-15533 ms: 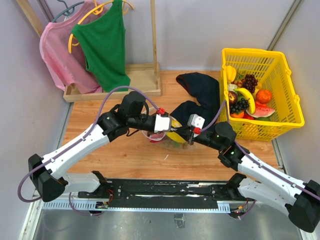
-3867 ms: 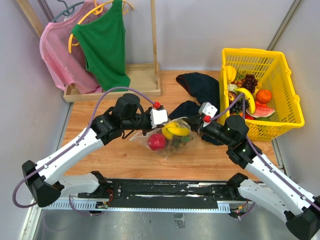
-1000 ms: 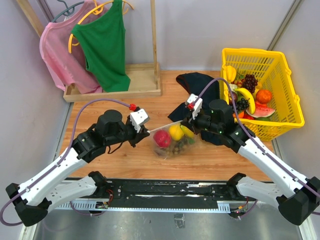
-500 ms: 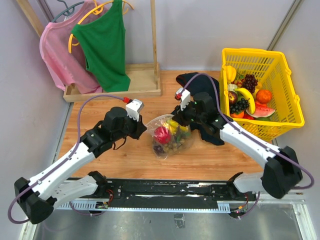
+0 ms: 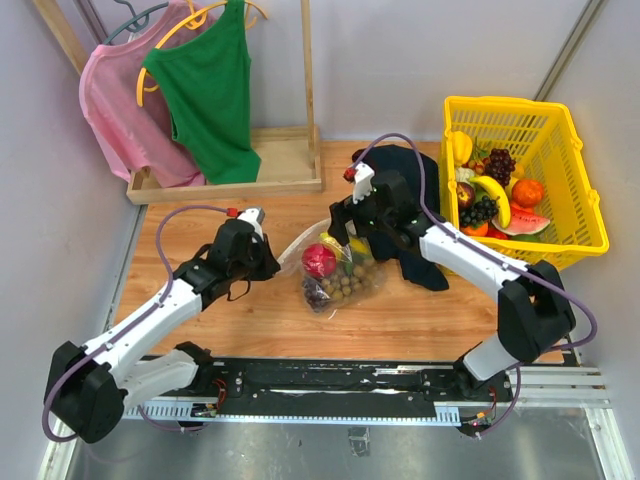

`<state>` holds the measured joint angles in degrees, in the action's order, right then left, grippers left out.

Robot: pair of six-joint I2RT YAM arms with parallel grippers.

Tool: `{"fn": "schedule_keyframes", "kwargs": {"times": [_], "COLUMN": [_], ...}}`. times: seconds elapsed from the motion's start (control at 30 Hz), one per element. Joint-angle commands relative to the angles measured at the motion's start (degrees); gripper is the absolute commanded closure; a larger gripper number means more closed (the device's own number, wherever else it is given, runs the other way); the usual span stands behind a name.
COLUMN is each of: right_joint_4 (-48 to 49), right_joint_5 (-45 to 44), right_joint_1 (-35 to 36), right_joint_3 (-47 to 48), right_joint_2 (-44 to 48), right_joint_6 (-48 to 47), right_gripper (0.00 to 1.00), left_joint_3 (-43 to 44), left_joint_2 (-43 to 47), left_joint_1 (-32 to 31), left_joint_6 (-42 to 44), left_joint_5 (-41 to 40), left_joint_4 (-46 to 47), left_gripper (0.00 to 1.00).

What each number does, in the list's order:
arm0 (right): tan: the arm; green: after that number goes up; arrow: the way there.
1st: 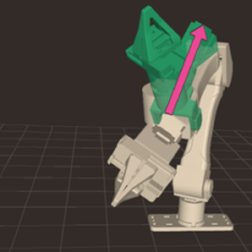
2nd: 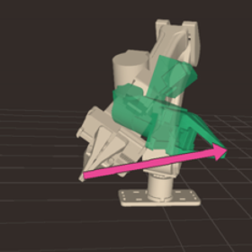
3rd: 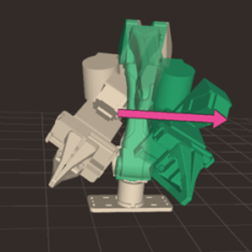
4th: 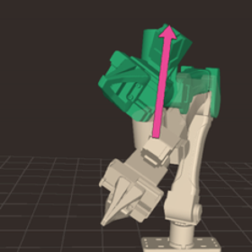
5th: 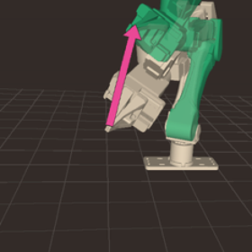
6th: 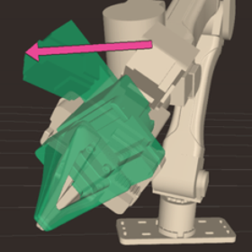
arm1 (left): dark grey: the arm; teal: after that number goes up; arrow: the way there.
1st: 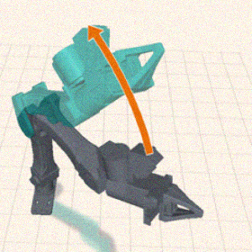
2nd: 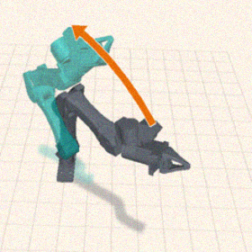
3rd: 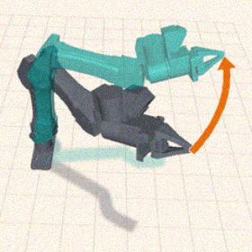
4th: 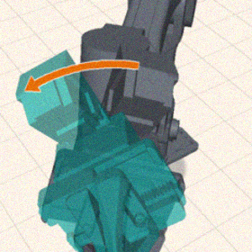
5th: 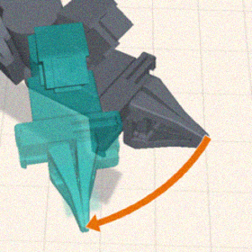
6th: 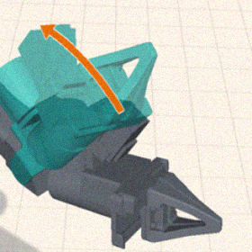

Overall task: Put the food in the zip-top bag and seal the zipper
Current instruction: Place the zipper food storage bag at the center of the board.

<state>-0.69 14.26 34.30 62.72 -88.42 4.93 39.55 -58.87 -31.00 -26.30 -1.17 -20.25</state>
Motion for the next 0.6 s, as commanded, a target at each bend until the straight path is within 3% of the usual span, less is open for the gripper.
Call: {"fn": "schedule_keyframes", "kwargs": {"times": [0.0, 0.3, 0.47, 0.57], "right_joint_4": [-4.3, -7.7, -10.7, -15.4], "right_joint_5": [-4.4, -19.2, -31.4, -37.2], "right_joint_1": [-1.1, -1.1, -1.1, -1.2], "right_joint_3": [-0.3, -6.3, -9.1, -9.1], "right_joint_2": [6.2, 25.2, 37.3, 42.9], "right_joint_6": [4.0, 4.4, 3.7, 2.7], "right_gripper": [0.02, 0.02, 0.02, 0.02], "left_joint_3": [-2.1, -2.1, -1.9, -1.7], "left_joint_2": [4.4, 10.2, 16.0, 21.4], "left_joint_1": [1.7, 3.3, 3.4, 3.3], "left_joint_6": [-5.2, -8.0, -9.9, -10.1], "left_joint_5": [-2.5, -6.6, -10.1, -12.4], "left_joint_4": [-0.8, -4.7, -6.7, -6.6], "left_gripper": [1.0, 0.98, 0.79, 0.61]}}
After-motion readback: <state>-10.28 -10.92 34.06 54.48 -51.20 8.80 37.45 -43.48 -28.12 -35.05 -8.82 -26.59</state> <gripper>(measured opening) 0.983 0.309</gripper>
